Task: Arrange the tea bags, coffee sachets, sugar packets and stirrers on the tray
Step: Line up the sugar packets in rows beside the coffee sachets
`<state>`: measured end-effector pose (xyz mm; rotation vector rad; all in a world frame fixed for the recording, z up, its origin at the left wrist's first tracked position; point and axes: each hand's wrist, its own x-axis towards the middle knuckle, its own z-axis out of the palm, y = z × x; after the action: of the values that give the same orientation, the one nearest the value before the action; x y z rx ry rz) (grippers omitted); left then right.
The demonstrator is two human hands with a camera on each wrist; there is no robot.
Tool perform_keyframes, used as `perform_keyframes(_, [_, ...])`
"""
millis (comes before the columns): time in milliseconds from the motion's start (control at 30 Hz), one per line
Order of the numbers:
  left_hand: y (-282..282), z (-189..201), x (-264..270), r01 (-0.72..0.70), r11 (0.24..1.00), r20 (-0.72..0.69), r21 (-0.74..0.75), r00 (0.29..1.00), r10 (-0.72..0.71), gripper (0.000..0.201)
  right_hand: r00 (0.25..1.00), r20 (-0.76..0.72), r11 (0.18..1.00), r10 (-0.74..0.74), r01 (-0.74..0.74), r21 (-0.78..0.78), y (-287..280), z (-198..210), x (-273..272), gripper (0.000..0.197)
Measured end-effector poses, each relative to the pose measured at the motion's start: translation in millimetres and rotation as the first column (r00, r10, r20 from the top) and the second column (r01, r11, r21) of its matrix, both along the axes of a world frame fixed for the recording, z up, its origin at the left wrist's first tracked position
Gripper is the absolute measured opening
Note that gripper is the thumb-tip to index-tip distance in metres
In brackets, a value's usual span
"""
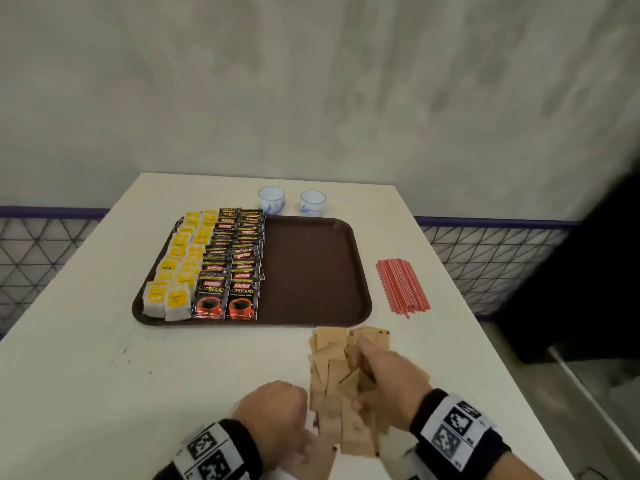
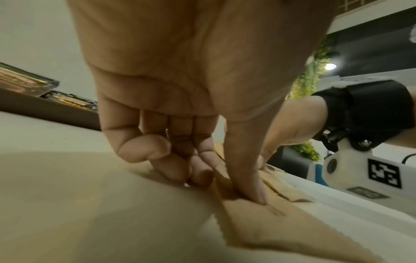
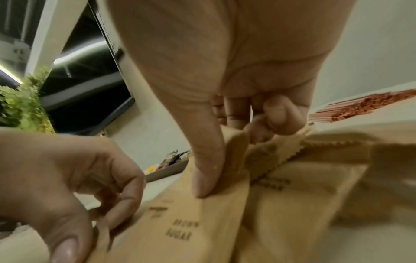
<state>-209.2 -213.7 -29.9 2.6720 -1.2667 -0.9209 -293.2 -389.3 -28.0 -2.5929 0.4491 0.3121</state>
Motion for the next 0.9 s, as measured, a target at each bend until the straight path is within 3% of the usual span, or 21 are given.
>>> perform_keyframes(67, [4, 0, 4, -0.013, 0.999, -0.037, -0.052, 0.999, 0.011, 0.005, 0.999, 0.029, 0.994, 0.026, -0.029, 0.109, -7, 8, 2, 0.036])
perform_keyframes(200, [19, 14, 16, -0.158, 0.960, -0.253, -0.231, 0.963, 0.098, 0.020, 0.988, 0.149, 0.909, -0.031, -0.034, 0.415, -33, 24, 5, 0.021])
perform_keyframes(233, [21, 22, 19, -0.252, 0.917, -0.336, -0.310, 0.931, 0.143, 0.020, 0.982, 0.178, 0.879, -0.062, -0.031, 0.476, -39, 27, 5, 0.016])
perform_keyframes(333, [19, 43, 25, -0.551, 0.661, -0.578, -0.509, 0.788, 0.212, 0.019, 0.951, 0.254, 0.767, -0.178, -0.028, 0.641, -50, 37, 10, 0.011])
perform_keyframes(433, [10, 58, 28, -0.530, 0.544, -0.512, -0.651, 0.835, 0.201, 0.012, 0.929, 0.273, 0.633, -0.250, -0.056, 0.772, -49, 47, 16, 0.014])
perform_keyframes(600, [0, 68, 26, -0.494, 0.474, -0.423, -0.729, 0.869, 0.255, 0.024, 0.909, 0.313, 0.505, -0.277, -0.139, 0.852, -48, 55, 15, 0.025])
perform_keyframes(700, [-4, 76, 24, -0.523, 0.413, -0.481, -0.745, 0.851, 0.210, 0.034, 0.895, 0.322, 0.468, -0.308, -0.153, 0.870, -49, 58, 14, 0.027])
perform_keyframes(900, [-8, 83, 28, -0.582, 0.318, -0.555, -0.748, 0.812, 0.179, 0.031, 0.866, 0.349, 0.433, -0.357, -0.178, 0.884, -52, 63, 16, 0.031])
